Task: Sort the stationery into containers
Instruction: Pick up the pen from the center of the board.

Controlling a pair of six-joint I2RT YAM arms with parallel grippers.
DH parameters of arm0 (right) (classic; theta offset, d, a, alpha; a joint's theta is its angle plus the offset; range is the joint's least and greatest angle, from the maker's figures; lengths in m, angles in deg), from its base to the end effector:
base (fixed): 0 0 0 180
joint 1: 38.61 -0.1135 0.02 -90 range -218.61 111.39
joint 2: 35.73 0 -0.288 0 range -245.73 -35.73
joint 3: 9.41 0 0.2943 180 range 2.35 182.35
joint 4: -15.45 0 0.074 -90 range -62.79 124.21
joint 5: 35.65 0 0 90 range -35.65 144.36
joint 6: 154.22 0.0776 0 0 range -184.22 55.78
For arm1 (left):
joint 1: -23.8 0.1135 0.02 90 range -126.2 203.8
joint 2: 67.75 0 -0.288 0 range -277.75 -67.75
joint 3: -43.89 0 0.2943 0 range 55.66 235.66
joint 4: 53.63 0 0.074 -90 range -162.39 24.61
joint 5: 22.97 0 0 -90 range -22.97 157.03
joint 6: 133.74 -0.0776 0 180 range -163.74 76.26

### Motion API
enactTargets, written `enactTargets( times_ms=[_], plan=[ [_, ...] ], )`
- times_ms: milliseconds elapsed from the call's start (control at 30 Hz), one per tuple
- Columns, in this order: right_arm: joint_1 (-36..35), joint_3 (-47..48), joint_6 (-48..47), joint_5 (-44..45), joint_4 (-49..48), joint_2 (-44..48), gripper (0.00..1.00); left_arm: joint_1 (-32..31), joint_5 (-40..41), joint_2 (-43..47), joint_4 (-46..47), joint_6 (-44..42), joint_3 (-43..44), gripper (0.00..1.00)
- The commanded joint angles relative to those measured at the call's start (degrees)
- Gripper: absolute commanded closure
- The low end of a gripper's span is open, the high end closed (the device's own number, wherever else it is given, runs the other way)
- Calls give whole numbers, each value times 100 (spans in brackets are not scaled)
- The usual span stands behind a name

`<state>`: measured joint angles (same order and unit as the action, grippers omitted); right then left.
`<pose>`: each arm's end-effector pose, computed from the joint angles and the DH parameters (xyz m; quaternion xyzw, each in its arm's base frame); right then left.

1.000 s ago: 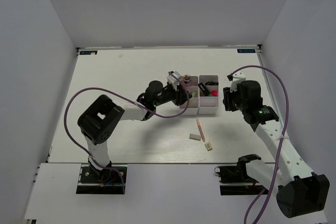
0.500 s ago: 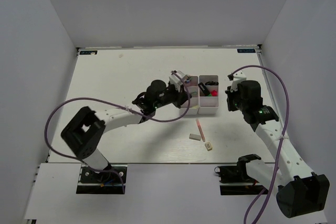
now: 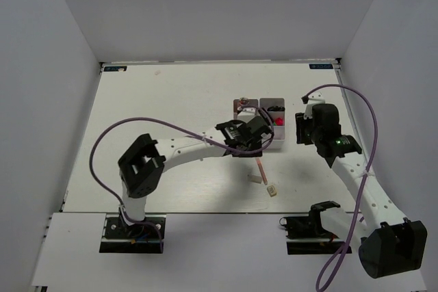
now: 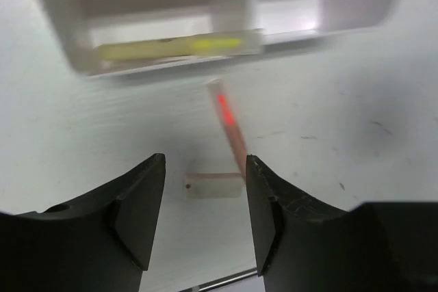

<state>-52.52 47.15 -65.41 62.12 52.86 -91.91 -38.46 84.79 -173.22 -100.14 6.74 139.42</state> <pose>0.2689 0.0558 0.2638 -0.0874 0.8892 -0.0110 0.4489 0.2390 -0.4036 0.2170 0.0528 0.9455 -0.1556 0.2810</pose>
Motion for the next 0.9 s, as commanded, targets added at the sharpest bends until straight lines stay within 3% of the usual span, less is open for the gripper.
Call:
enactTargets(
  times_ms=[0, 333, 567, 867],
  plan=[
    [90, 310, 223, 532, -60, 151, 53, -76, 624, -262, -1571, 1359, 736, 39],
    [125, 284, 225, 515, -86, 231, 52, -225, -53, -764, -843, 1860, 659, 39],
    [117, 258, 233, 576, -113, 318, 51, -339, -62, -1081, -446, 2282, 746, 41],
    [117, 258, 251, 568, -122, 398, 49, -348, -53, -1616, -859, 2581, 1247, 42]
  ],
)
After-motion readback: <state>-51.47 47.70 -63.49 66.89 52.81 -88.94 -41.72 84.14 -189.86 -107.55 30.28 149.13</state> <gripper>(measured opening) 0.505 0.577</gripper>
